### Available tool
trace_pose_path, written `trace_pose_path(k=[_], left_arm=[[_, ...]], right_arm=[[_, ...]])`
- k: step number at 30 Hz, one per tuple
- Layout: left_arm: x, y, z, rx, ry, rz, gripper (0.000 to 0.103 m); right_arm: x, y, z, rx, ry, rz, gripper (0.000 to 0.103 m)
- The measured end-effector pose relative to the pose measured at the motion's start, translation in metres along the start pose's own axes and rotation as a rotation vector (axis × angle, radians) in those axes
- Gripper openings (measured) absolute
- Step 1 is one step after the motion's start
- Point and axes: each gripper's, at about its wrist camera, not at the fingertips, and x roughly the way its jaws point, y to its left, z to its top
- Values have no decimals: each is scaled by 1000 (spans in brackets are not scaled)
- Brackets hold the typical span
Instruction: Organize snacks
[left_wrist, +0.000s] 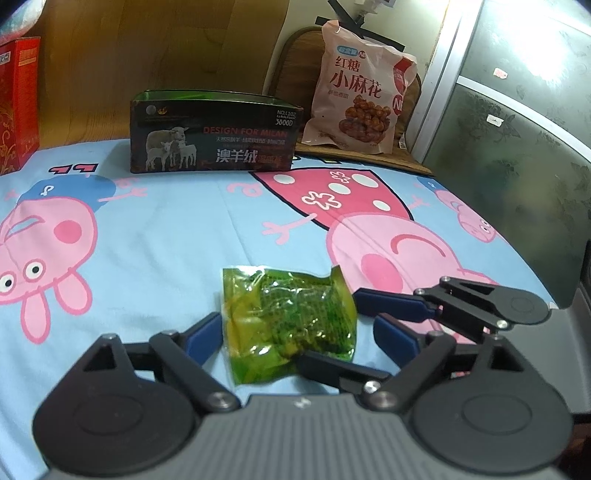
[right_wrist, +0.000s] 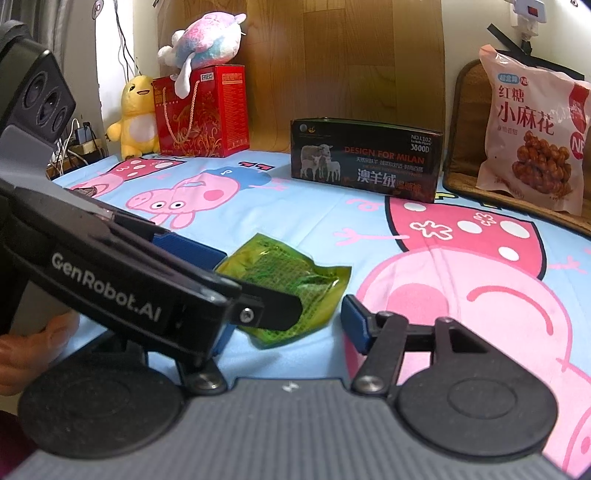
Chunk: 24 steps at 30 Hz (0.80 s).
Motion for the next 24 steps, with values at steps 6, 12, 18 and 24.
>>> trace_pose_path(k=[6,12,18,24], left_arm=[[-3,0,-2,-13,-2,23,87],[-9,6,-3,-33,-7,76,80],[-11,8,-5,-28,-14,102,74],[-11,7,-7,-21,-16,115,74]], right_arm=[[0,1,0,-2,0,-2,65],[0,1,0,-3,0,-2,65],[0,1,0,-7,1,-4,65],[0,3,-1,-19,3,-10,66]])
